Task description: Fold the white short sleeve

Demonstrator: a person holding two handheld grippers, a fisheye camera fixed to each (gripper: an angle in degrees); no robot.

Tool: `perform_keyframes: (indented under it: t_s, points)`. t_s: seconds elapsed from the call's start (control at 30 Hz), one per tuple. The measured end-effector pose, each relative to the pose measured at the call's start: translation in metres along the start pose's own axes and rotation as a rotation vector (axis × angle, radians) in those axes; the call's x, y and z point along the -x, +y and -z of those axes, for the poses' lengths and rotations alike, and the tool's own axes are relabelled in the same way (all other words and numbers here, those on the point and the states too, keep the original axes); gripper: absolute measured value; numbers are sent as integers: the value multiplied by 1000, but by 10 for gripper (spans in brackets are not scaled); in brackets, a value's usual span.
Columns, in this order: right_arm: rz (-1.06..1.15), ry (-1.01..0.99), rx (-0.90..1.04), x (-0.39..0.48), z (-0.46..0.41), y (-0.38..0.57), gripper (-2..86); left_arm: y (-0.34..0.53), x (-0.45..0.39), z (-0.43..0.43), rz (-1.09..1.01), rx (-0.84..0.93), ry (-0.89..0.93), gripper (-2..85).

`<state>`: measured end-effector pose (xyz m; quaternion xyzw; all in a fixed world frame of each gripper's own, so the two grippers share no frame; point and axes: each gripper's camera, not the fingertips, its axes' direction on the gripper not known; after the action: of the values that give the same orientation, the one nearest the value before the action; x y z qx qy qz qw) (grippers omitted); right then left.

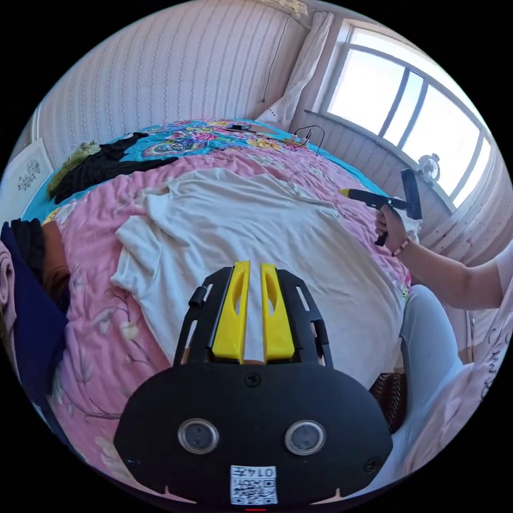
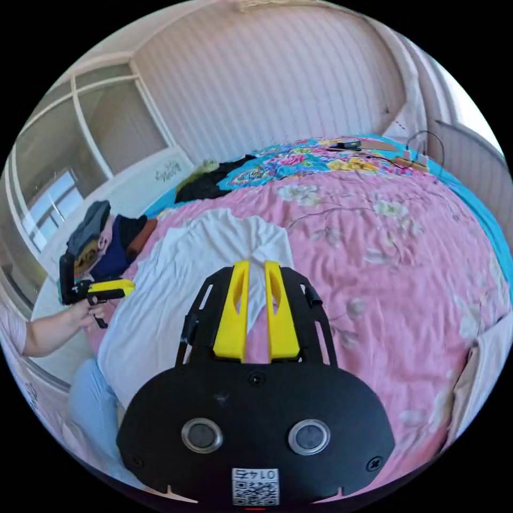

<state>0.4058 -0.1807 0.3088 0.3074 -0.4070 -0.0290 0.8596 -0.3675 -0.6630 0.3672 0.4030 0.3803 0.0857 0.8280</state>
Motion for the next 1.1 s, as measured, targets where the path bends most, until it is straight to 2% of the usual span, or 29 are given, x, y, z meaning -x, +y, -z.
perform_keyframes:
  t_s: [0.07, 0.2, 0.27, 0.37, 0.53, 0.63, 0.7, 0.8, 0.87, 0.97, 1.1]
  points:
    - [100, 84, 111, 29, -42, -23, 114, -5, -23, -10, -28, 4, 98, 44]
    - [157, 172, 228, 48, -100, -42, 99, -6, -56, -30, -94, 60, 70, 45]
    - [87, 247, 273, 42, -124, -50, 35, -2, -61, -43, -108, 148, 25, 44]
    - [30, 209, 248, 27, -130, -57, 4, 3, -57, -42, -107, 190, 19, 42]
    - [-167, 226, 198, -27, -132, -69, 12, 7, -44, -20, -78, 185, 59, 41]
    - [-329, 148, 241, -67, -144, -71, 51, 13, -33, 13, -36, 126, 53, 36]
    - [-360, 121, 231, -74, -144, -68, 61, 22, -23, 40, -8, 74, 48, 36]
    - [-221, 75, 187, -42, -146, -70, 54, 44, 11, 86, 68, 35, -44, 39]
    - [-35, -11, 224, 15, -169, -79, 53, 64, 52, 118, 180, 14, -187, 40]
    - [202, -182, 293, 113, -215, -89, 56, 85, 102, 149, 350, -6, -291, 39]
    - [444, -337, 364, 237, -276, -92, 62, 88, 140, 169, 438, -60, -298, 42]
